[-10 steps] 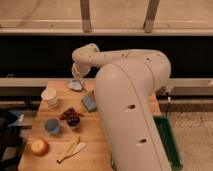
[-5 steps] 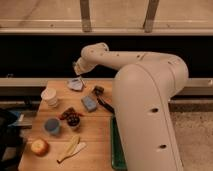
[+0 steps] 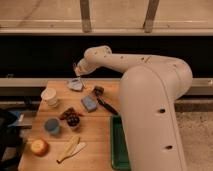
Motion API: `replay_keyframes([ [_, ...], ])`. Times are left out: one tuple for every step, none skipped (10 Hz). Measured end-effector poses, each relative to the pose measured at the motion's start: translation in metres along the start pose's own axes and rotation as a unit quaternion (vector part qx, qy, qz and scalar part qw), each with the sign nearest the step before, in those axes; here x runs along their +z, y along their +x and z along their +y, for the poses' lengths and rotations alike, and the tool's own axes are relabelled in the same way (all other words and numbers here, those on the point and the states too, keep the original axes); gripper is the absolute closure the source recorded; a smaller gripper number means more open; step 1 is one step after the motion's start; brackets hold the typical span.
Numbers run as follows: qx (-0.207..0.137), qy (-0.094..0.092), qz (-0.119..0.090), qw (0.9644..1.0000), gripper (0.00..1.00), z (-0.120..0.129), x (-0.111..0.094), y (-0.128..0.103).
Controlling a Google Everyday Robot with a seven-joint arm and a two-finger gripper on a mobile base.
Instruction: Place fork in table surface
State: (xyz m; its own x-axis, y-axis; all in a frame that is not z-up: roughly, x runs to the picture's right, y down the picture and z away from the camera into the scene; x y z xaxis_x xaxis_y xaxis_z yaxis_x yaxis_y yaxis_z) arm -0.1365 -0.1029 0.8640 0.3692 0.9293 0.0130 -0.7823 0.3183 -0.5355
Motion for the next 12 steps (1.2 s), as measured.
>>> replay_keyframes([
  [0.001, -0.01, -0.005, 0.9999, 0.99, 0.003, 0.0, 0.001],
  [0.002, -0.024, -0.01, 0.9997, 0.99, 0.005, -0.001, 0.004],
  [0.002, -0.036, -0.013, 0.9993, 0.99, 0.009, -0.003, 0.006],
  [-0.001, -0.055, -0.015, 0.9984, 0.99, 0.019, -0.002, 0.01],
  [-0.004, -0.07, -0.016, 0.9974, 0.99, 0.029, -0.001, 0.012],
  [-0.007, -0.086, -0.016, 0.9961, 0.99, 0.039, 0.001, 0.016],
  [-0.01, -0.096, -0.015, 0.9952, 0.99, 0.047, 0.002, 0.018],
  [-0.016, -0.107, -0.01, 0.9941, 0.99, 0.057, 0.005, 0.022],
  [-0.026, -0.119, 0.002, 0.9926, 0.99, 0.075, 0.011, 0.028],
  [-0.035, -0.128, 0.017, 0.991, 0.99, 0.089, 0.02, 0.034],
  [-0.044, -0.139, 0.034, 0.9888, 0.99, 0.103, 0.033, 0.041],
  [-0.05, -0.146, 0.051, 0.9867, 0.99, 0.11, 0.044, 0.047],
])
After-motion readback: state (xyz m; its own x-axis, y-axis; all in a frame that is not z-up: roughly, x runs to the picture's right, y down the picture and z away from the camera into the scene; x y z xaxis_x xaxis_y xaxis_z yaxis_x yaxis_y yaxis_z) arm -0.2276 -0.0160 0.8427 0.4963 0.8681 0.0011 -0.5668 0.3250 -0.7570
